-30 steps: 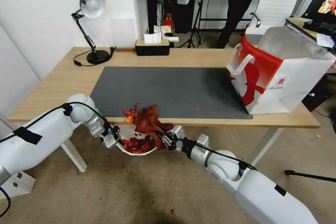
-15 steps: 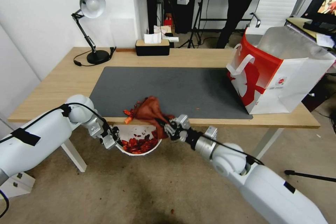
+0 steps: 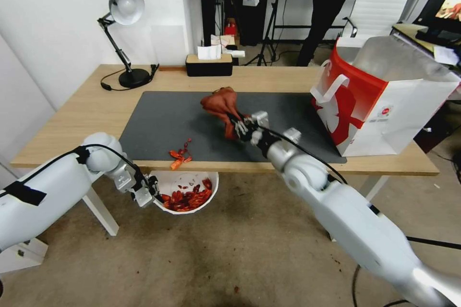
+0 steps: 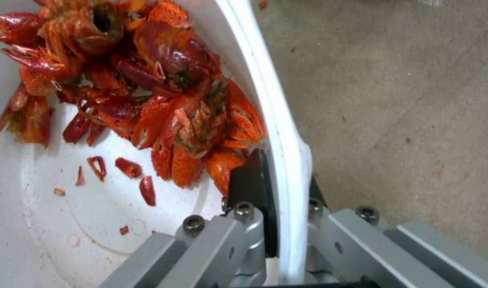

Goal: Sweep shrimp from table into container with towel, then put container into takeout bag.

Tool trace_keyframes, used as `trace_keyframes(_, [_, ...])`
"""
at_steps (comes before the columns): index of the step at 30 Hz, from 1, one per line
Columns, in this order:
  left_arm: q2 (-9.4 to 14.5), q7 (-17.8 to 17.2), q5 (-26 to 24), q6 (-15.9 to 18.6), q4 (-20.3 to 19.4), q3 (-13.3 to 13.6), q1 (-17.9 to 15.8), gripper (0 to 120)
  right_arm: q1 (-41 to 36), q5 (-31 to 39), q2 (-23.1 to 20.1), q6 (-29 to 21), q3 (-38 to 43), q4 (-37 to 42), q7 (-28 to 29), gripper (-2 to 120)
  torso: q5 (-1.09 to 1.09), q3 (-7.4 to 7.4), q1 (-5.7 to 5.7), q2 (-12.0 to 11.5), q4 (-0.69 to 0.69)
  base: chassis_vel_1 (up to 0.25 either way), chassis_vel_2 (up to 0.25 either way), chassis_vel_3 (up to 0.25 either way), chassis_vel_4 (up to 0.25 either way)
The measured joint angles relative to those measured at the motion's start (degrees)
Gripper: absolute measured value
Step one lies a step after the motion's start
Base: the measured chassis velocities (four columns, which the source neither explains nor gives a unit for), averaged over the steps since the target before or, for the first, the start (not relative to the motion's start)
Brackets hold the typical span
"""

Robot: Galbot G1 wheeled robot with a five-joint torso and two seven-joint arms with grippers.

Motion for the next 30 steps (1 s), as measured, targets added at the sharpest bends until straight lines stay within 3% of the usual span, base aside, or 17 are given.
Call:
trace_keyframes(3, [0.14,0.00,0.06,-0.10,-0.09,-0.79,0.94,0,5.10,-1.38,5.15,-1.36,-3.22,-10.51,0.80,7,0.00,0.00,0.00,0.00,0.01,0.000,0.000,0.000,0.000])
trace_keyframes(7, [0.31,0.01,0.07,-0.31,0.03,-1.13,1.19,0,7.67,-1.62,7.40,-2.01,-6.28,-14.36,-0.03,7,0.01,0.00,-0.01,0.00,0.00,0.000,0.000,0.000,0.000])
trace_keyframes(30, [0.67,0.07,0.06,-1.26,1.32,-2.55,1.40,0,11.88,0.91,7.29,-3.30,-16.71,-13.94,-8.52,7,0.02,-0.02,-0.02,0.01,0.01,0.000,0.000,0.000,0.000])
